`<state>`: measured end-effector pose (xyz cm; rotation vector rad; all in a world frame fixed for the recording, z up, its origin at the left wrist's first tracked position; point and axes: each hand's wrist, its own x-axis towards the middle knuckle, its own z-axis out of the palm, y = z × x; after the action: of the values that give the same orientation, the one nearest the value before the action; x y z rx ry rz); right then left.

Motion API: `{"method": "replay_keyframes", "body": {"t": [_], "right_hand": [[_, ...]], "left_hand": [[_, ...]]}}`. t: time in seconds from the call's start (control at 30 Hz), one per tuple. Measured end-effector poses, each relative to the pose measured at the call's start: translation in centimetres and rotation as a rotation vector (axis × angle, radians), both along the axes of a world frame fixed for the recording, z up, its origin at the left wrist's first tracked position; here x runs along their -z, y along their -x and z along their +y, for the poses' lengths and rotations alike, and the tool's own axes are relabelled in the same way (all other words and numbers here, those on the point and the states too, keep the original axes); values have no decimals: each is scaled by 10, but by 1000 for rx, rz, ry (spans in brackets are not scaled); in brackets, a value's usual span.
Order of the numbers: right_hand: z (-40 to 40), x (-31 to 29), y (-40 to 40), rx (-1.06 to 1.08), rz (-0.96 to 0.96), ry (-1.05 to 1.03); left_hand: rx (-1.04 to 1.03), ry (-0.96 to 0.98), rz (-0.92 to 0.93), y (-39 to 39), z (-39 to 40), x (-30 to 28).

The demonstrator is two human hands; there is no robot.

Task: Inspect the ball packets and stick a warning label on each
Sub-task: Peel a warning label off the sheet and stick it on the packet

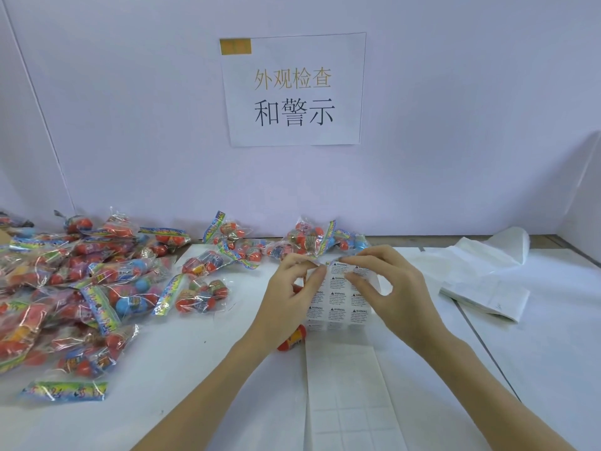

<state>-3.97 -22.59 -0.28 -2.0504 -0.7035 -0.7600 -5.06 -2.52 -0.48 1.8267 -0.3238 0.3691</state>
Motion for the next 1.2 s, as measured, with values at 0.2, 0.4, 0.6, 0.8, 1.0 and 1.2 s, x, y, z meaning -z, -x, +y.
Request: {"method": "replay_keyframes", "body": {"t": [0.2,0.4,0.6,0.8,1.0,1.2], "right_hand": [[-2,-1,-3,84,-315,228],[5,-3,5,87,-380,199],[19,-10,15,1,-196,-186],[14,-9,13,-69,111,-318],[15,-13,13,-159,354,-527],[15,-18,14,-167,353,-564]], "left_hand": [[-20,90,97,1,-2,-1],[-57,119,107,-1,-2,1],[-195,166,102,-4,7,-4],[-295,175,-109,-13,36,-11],[54,395,-85,-7,28,-15],[147,301,-98,2,15,-18]]}}
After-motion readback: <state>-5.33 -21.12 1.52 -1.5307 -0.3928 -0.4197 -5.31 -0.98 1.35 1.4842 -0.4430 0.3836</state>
